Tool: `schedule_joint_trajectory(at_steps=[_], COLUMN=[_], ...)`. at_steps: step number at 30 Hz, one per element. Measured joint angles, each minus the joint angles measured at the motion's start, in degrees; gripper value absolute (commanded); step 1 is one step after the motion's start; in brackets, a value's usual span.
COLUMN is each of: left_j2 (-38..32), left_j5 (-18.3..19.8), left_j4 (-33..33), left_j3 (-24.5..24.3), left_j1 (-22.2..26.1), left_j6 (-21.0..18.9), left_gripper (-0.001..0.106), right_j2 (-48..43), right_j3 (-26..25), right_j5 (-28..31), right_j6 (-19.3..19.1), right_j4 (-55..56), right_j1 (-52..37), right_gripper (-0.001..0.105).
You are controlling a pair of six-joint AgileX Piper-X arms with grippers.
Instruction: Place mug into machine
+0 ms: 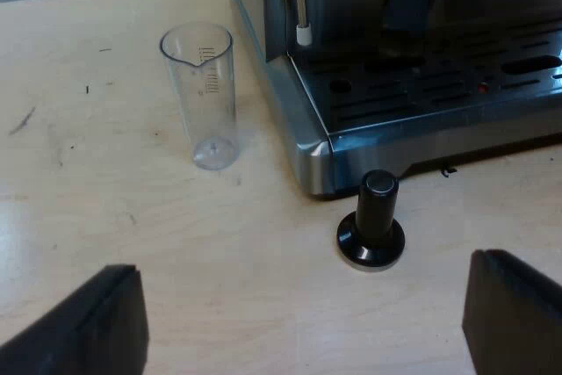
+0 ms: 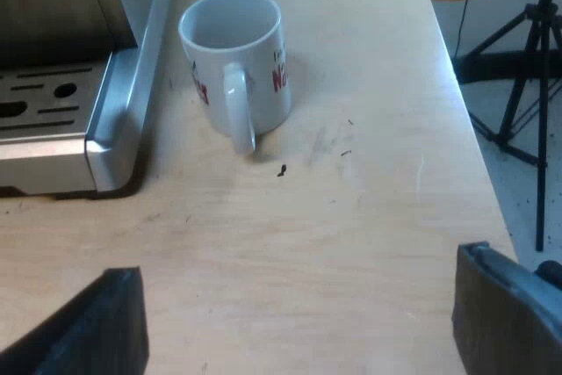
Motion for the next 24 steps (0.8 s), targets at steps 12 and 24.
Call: schedule_joint_trajectory(at_steps=[12,24], left_j2=[3.38,10.62], left_j5=[1.60,6.54], left_j4=[0.00,-4.12], left_j3=[-7.72,-11.85], left_j1=[-5.61,-10.80], left_j6=[0.00,0.00], left_gripper=[0.074,0.074], right_j2=[8.87,14.52], right_j3=[-10.06,-14.43], right_j5=[1.04,0.11], right_j6=[-0.33,-1.37], right_j4=[2.75,1.51], right_j1=[0.00,0.00], right_gripper=[0.072,0.072])
